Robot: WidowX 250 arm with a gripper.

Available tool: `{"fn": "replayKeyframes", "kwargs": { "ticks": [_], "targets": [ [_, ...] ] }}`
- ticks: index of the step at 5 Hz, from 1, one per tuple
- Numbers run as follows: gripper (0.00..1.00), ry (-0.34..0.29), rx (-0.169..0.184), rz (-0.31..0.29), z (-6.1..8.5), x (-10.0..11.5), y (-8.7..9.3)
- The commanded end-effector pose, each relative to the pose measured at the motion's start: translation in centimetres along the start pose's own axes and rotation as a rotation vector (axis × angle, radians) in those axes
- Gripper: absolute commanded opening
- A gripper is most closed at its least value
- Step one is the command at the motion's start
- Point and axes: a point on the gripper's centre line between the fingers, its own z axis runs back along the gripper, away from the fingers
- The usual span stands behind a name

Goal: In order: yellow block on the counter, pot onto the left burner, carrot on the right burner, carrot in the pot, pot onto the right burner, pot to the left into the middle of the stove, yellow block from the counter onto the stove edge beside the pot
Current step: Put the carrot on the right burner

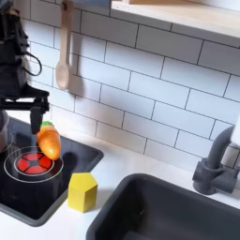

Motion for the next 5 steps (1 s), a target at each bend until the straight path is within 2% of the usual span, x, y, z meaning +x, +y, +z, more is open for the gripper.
{"fn": "replayKeyframes", "kwargs": {
  "ticks": [1, 3, 5],
  "targets": [
    [1.00, -0.006, 0.015, -0.001, -1.0, 0.3, -1.7],
    [1.00, -0.023, 0.026, -0.007, -1.1, 0.9, -4.0],
    [1.00, 0.003, 0.058, 0.015, -2.9, 1.9, -4.2]
  ]
}}
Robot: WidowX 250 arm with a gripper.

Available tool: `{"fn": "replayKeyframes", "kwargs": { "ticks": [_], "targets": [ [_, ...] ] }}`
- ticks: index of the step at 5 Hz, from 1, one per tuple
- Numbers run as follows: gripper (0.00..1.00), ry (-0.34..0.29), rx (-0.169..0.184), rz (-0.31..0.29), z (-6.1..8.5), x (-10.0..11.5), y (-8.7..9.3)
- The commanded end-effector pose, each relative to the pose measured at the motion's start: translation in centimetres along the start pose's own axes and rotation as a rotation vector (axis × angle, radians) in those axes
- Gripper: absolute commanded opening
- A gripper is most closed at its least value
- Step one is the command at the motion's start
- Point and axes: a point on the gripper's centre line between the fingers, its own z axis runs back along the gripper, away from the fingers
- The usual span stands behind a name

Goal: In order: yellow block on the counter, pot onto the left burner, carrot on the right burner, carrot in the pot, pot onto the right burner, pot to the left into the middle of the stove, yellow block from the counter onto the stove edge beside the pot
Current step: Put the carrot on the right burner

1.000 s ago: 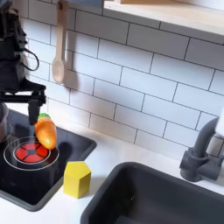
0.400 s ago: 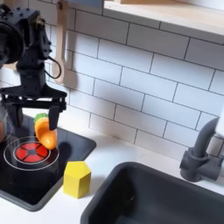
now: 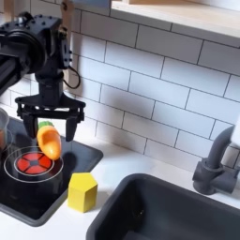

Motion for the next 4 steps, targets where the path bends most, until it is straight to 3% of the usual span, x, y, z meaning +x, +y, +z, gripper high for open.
{"fn": "replayKeyframes", "kwargs": {
  "ticks": [1, 4],
  "targets": [
    [1.00, 0.048, 0.024, 0.037, -2.3, 0.8, 0.4],
    [1.00, 0.073, 0.038, 0.062, -3.5, 1.3, 0.3]
  ]
}}
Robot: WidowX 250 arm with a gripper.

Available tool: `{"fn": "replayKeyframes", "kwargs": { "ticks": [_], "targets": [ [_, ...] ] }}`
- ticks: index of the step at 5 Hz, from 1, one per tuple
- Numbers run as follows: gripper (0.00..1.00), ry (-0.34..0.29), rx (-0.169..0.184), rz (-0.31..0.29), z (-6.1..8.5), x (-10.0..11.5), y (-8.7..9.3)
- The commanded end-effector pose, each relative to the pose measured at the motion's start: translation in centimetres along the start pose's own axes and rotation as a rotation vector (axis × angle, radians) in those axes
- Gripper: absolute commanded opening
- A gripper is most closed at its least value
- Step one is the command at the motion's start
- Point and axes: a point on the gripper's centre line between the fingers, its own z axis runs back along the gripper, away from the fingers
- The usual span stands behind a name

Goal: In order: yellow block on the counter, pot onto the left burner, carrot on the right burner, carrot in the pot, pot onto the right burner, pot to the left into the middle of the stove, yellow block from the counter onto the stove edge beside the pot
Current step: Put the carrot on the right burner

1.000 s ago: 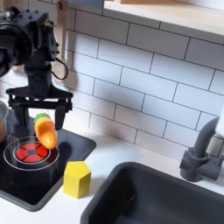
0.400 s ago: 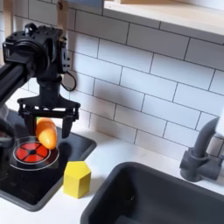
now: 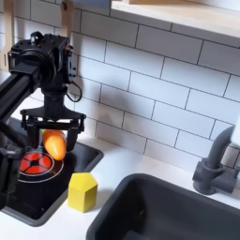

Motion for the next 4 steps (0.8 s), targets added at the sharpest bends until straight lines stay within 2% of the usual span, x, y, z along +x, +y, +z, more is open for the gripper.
{"fn": "replayKeyframes", "kwargs": {
  "ticks": [1, 3, 4],
  "targets": [
    [0.00, -0.010, 0.018, -0.004, -0.45, 0.10, 0.19],
    [0.00, -0.023, 0.042, 0.012, -0.55, 0.27, 0.33],
    [0.00, -0.029, 0.032, 0.012, -0.09, 0.20, 0.61]
  ]
}}
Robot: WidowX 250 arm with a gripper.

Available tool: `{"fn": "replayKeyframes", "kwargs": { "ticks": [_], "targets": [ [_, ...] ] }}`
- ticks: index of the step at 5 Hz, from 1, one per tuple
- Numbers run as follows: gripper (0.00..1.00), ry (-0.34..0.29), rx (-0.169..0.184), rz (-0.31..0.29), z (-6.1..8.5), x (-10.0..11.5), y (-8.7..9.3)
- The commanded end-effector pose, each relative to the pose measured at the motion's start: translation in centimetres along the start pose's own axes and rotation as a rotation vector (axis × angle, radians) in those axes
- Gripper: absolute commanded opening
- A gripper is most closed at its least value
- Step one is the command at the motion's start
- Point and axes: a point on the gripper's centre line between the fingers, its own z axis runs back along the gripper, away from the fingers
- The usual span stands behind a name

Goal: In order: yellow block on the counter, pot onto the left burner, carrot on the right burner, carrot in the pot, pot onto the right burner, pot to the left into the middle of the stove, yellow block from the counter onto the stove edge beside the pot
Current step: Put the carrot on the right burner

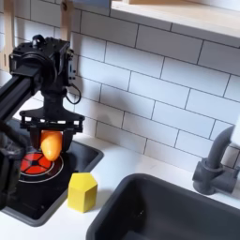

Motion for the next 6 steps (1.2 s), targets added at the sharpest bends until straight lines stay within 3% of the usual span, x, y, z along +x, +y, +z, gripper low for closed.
{"fn": "replayKeyframes", "kwargs": {
  "ticks": [1, 2, 4, 6],
  "targets": [
    [0.00, -0.009, -0.023, -0.045, 1.4, -0.5, 0.0],
    [0.00, 0.009, -0.040, -0.054, 1.7, -0.9, 0.1],
    [0.00, 0.003, -0.087, -0.079, 4.0, -1.9, 0.6],
    [0.00, 0.000, -0.093, -0.153, 4.7, -4.1, 2.0]
  ]
}}
